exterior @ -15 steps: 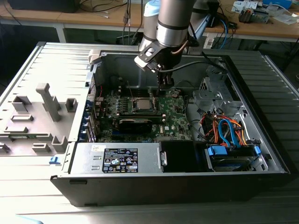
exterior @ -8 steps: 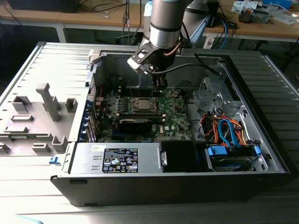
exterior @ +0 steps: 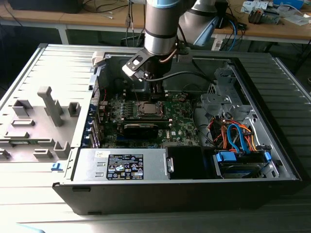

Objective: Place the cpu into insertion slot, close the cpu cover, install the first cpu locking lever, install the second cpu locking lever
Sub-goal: 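Close the cpu cover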

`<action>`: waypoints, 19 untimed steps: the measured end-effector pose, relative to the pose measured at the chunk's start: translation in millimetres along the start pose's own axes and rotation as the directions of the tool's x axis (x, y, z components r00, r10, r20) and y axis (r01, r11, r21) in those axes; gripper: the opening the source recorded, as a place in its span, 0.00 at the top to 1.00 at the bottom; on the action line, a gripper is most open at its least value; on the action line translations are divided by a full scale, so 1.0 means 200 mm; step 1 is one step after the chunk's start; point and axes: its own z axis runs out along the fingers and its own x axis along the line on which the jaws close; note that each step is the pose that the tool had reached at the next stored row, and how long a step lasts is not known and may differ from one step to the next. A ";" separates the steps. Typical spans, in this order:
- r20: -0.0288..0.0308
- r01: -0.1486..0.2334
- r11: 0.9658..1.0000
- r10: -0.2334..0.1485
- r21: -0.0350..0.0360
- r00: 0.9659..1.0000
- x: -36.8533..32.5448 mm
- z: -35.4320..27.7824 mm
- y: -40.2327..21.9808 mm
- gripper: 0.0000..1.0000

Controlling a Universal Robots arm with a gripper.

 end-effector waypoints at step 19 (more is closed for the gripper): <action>0.000 0.000 1.000 0.000 0.000 1.000 0.014 0.141 -0.100 0.89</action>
